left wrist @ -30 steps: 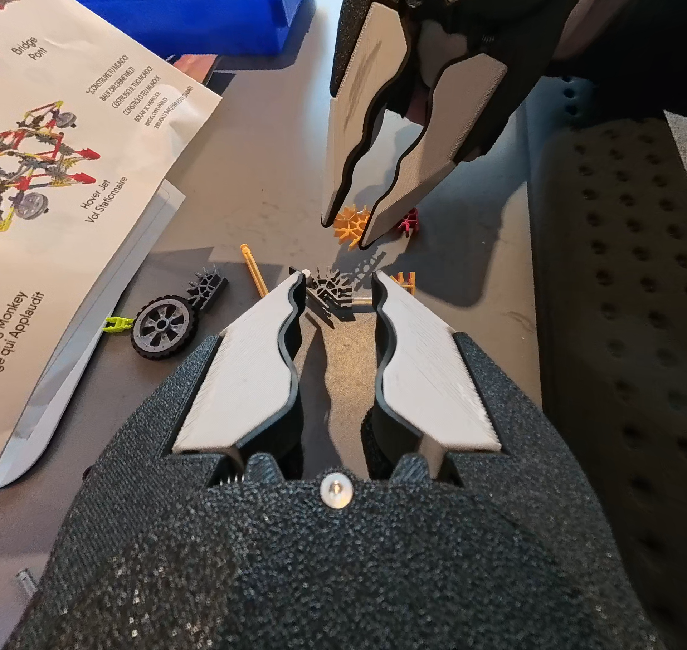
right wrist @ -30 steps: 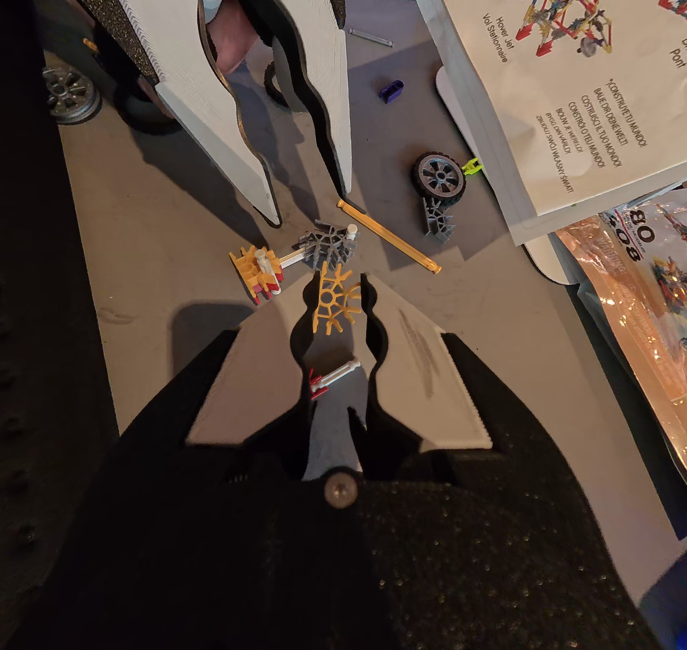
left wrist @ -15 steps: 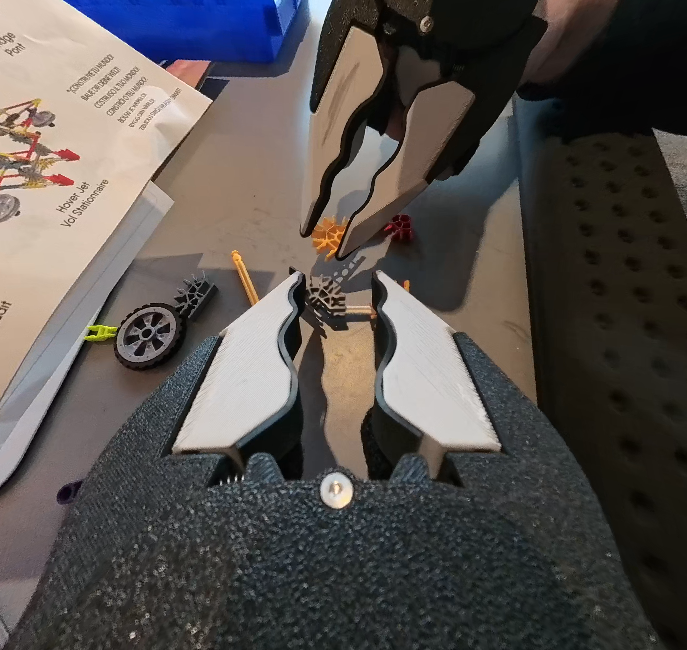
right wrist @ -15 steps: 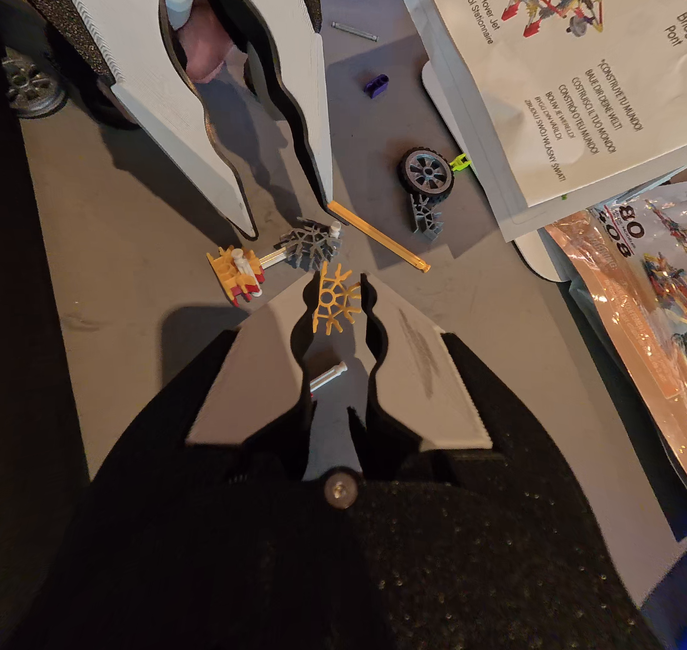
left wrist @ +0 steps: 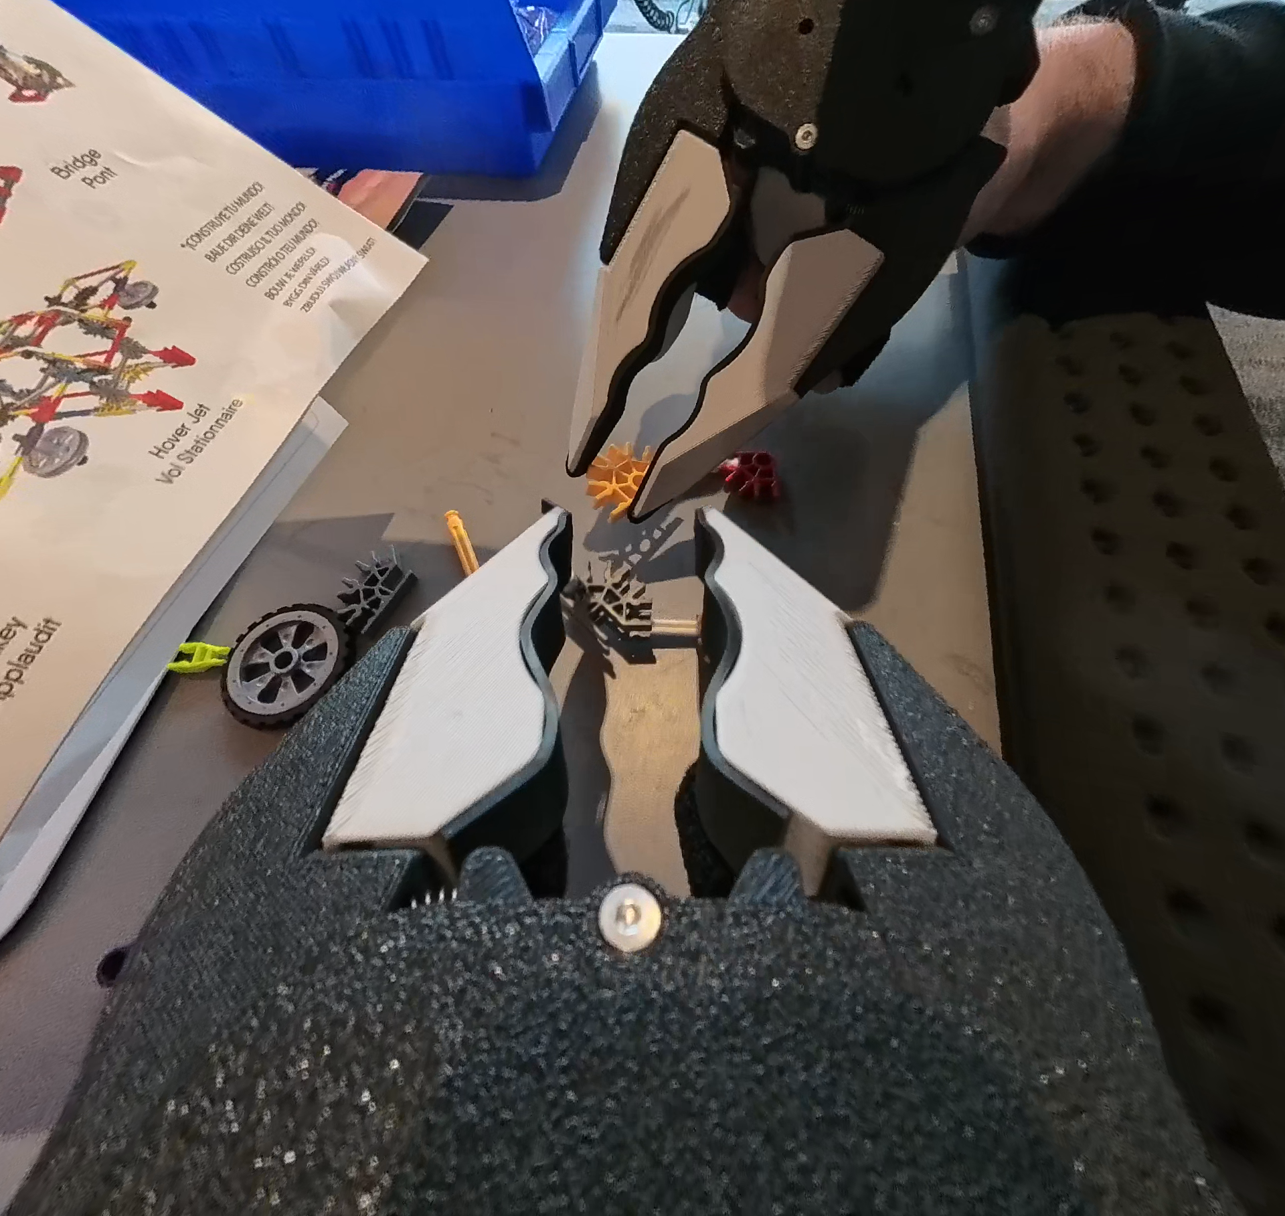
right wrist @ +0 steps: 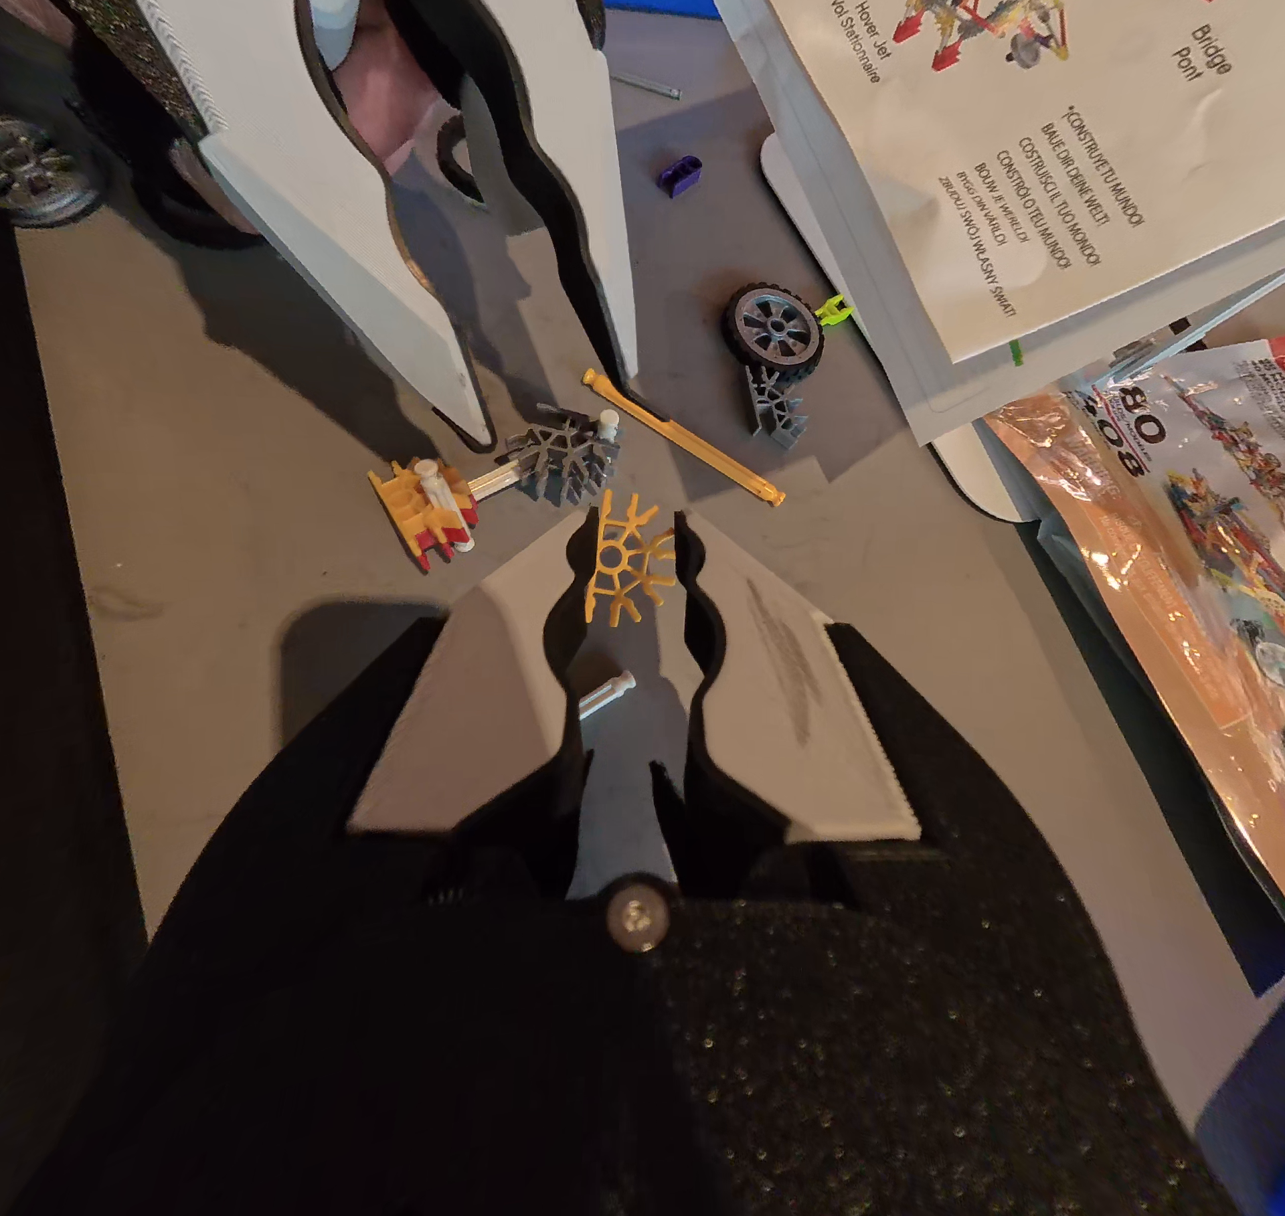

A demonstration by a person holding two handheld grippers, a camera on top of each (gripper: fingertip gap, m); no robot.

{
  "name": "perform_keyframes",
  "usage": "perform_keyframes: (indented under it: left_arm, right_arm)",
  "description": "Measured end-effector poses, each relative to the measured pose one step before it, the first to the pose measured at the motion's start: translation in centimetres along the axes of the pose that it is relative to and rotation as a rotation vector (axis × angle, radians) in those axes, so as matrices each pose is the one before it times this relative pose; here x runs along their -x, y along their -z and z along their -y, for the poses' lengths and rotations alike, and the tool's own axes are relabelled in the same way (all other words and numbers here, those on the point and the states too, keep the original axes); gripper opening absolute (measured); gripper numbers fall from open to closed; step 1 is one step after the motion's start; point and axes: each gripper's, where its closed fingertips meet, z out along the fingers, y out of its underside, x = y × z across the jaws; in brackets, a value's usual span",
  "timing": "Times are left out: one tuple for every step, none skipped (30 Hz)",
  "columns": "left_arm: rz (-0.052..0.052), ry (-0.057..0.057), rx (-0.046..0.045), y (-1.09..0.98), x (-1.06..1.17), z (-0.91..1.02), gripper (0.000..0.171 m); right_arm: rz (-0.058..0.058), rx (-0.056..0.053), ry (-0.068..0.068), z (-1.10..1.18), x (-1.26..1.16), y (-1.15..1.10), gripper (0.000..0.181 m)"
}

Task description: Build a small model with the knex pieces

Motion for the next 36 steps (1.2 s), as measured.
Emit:
perform_keyframes:
  left_arm:
    - [-0.0005,0.0005,-0.00165,-0.082,-0.035,0.085,0.033]
    - [-0.0024,0.0001,-0.00200,-0.058,-0.051,0.075,0.033]
    - [-0.0036,-0.0005,-0.00128,-0.053,-0.072,0.066,0.031]
    - [-0.0062,-0.0012,-0.00140,-0.045,-0.104,0.063,0.029]
    - [-0.0019,0.0001,-0.00137,-0.031,-0.034,0.065,0.029]
    - [-0.0001,-0.0004,-0.00115,-0.021,-0.015,0.058,0.029]
    - [-0.0002,-0.0008,-0.00246,0.006,-0.005,0.079,0.029]
    - [-0.0003,-0.0003,-0.00187,0.028,-0.002,0.061,0.029]
    - [-0.0001,-0.0035,0.00122,0.058,0.004,0.015,0.029]
    - [0.0018,-0.0053,0.00286,0.096,0.050,-0.023,0.028]
    - [-0.0005,-0.0021,0.00017,0.118,0.025,0.002,0.028]
    - [-0.0072,0.0025,-0.00363,0.121,-0.052,0.060,0.028]
    - [-0.0101,0.0040,-0.00331,0.102,-0.103,0.057,0.027]
    - [-0.0006,0.0014,-0.00207,0.077,0.018,0.047,0.027]
    - [-0.0021,-0.0003,0.00127,0.036,-0.027,-0.009,0.027]
    - [-0.0065,0.0001,0.00225,0.007,-0.091,-0.027,0.027]
    - [-0.0114,0.0037,0.00151,-0.005,-0.155,-0.036,0.027]
    - [-0.0188,0.0099,0.00581,-0.056,-0.218,-0.121,0.027]
    - [-0.0201,0.0116,0.00667,-0.069,-0.234,-0.153,0.027]
    - [-0.0194,0.0092,-0.00439,-0.014,-0.249,0.023,0.027]
    - [-0.0245,0.0134,-0.00655,0.005,-0.292,0.075,0.027]
    - [-0.0163,0.0141,-0.00210,-0.014,-0.164,0.020,0.027]
    - [-0.0035,0.0093,-0.00104,0.016,0.023,-0.009,0.028]
    - [-0.0064,0.0091,-0.00383,0.059,-0.026,0.044,0.028]
    - [-0.0092,0.0097,-0.00939,0.098,-0.054,0.131,0.028]
    - [-0.0096,0.0120,-0.01310,0.142,-0.059,0.199,0.028]
    - [-0.0073,0.0171,-0.01169,0.135,0.032,0.161,0.028]
    - [-0.0045,0.0162,-0.00799,0.103,0.078,0.089,0.028]
    - [0.0001,0.0111,-0.00316,0.095,0.127,0.003,0.028]
    - [0.0007,0.0087,-0.00258,0.054,0.112,-0.012,0.027]
    - [0.0011,0.0101,-0.00130,0.032,0.114,-0.024,0.027]
    - [-0.0018,0.0098,0.00275,-0.017,0.075,-0.099,0.027]
    - [-0.0067,0.0076,0.00168,-0.014,-0.034,-0.065,0.026]
    - [0.0006,0.0070,0.00127,-0.014,0.061,-0.051,0.026]
    - [0.0117,0.0026,0.00912,0.013,0.220,-0.142,0.026]
    - [0.0174,-0.0049,0.01733,0.071,0.321,-0.249,0.026]
  right_arm:
    - [-0.0015,-0.0033,0.0006,0.031,0.019,0.065,0.021]
    - [-0.0020,-0.0020,0.0002,0.004,-0.004,0.044,0.021]
    - [-0.0024,-0.0015,0.0013,0.002,-0.002,0.031,0.021]
    - [-0.0017,-0.0014,0.0018,0.017,0.000,0.009,0.021]
    - [0.0008,-0.0024,0.0019,0.056,0.049,0.009,0.021]
    - [0.0043,-0.0020,0.0019,0.071,0.108,-0.010,0.021]
    - [0.0024,0.0000,0.0032,0.040,0.090,-0.036,0.021]
    - [-0.0008,0.0022,0.0052,-0.011,0.051,-0.020,0.021]
    - [-0.0007,0.0019,0.0046,-0.005,0.049,-0.011,0.021]
    - [0.0011,0.0004,0.0015,-0.010,0.058,-0.001,0.021]
    - [0.0016,-0.0004,0.0001,0.001,0.038,0.009,0.021]
    - [0.0011,-0.0016,0.0009,0.021,0.037,0.019,0.021]
    - [0.0007,-0.0042,0.0020,0.069,0.035,0.025,0.021]
    - [0.0007,-0.0054,0.0021,0.081,0.028,0.021,0.021]
    - [0.0008,-0.0054,0.0027,0.099,0.043,0.005,0.021]
    - [0.0006,-0.0039,0.0036,0.061,0.048,-0.007,0.021]
    - [0.0001,-0.0012,0.0045,0.022,0.043,-0.017,0.021]
    - [-0.0005,-0.0001,0.0069,-0.021,0.048,-0.026,0.021]
    - [-0.0005,-0.0010,0.0103,0.007,0.057,-0.020,0.021]
    - [0.0000,-0.0027,0.0120,0.038,0.095,-0.001,0.021]
    - [-0.0008,-0.0059,0.0117,0.128,0.084,0.023,0.021]
    - [-0.0012,-0.0071,0.0097,0.169,0.083,0.032,0.021]
    - [-0.0013,-0.0075,0.0105,0.185,0.073,0.034,0.021]
    - [-0.0035,-0.0057,0.0107,0.163,0.040,0.029,0.021]
    - [-0.0044,-0.0040,0.0091,0.123,0.006,0.029,0.021]
    - [-0.0060,-0.0039,0.0089,0.119,-0.029,0.029,0.021]
    - [-0.0059,-0.0053,0.0114,0.128,-0.011,0.040,0.021]
    - [-0.0036,-0.0089,0.0141,0.191,0.041,0.063,0.021]
    - [-0.0036,-0.0103,0.0138,0.228,0.066,0.072,0.021]
    - [-0.0034,-0.0088,0.0132,0.217,0.071,0.053,0.021]
    - [-0.0067,-0.0085,0.0149,0.224,0.015,0.049,0.021]
    - [-0.0091,-0.0075,0.0154,0.208,-0.022,0.069,0.021]
    - [-0.0066,-0.0017,0.0104,0.092,-0.036,0.036,0.021]
    - [0.0005,0.0060,0.0012,-0.089,0.013,-0.020,0.021]
    - [0.0012,0.0146,-0.0024,-0.322,-0.045,-0.047,0.021]
    - [-0.0086,0.0192,-0.0027,-0.466,-0.265,-0.007,0.020]
